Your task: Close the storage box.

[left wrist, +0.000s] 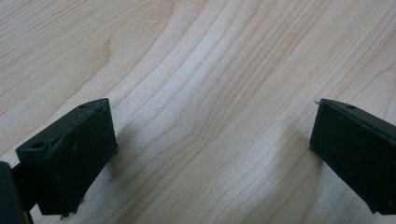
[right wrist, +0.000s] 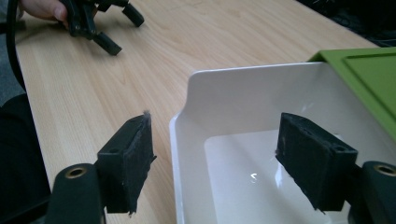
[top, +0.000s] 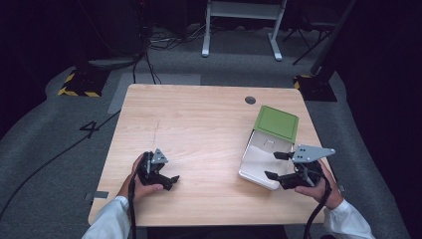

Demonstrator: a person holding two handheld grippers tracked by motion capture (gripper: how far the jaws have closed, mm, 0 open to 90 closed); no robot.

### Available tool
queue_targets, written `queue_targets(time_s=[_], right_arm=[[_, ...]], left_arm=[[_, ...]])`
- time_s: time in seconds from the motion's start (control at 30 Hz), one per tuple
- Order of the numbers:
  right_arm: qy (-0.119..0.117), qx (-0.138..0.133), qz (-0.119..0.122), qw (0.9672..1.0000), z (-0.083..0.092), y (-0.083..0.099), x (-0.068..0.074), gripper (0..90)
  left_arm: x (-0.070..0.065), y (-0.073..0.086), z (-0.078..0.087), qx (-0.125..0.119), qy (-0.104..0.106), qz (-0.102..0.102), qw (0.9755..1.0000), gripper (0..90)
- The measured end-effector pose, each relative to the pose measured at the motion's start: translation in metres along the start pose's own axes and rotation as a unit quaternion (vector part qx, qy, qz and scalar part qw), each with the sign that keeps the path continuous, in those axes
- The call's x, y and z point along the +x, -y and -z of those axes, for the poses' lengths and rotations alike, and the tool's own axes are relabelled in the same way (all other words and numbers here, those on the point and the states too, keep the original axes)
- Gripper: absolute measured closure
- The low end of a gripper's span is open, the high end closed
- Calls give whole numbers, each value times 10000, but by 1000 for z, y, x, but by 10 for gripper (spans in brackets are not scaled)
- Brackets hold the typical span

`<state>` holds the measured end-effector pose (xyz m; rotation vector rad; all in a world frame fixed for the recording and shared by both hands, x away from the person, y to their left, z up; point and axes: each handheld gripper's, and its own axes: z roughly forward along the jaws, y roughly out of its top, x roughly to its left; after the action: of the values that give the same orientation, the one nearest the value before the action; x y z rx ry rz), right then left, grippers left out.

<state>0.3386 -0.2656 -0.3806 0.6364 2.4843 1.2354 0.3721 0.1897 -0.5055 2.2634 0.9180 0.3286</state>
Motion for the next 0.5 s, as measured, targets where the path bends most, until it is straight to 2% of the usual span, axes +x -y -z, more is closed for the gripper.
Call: queue_targets(time_s=[0.17,0.3,0.5], right_arm=[[-224,163,93,9996,-19,-2,12,297],[-375,400,177,9983,-33,0,20,313],[-559,605,243,9963,-46,3,32,325]], left_arm=[[0,0,0,-6,-1,-4,10000,5],[0,0,0,-1,0,0,10000,5],[0,0,0,-1,-2,-1,10000,5]])
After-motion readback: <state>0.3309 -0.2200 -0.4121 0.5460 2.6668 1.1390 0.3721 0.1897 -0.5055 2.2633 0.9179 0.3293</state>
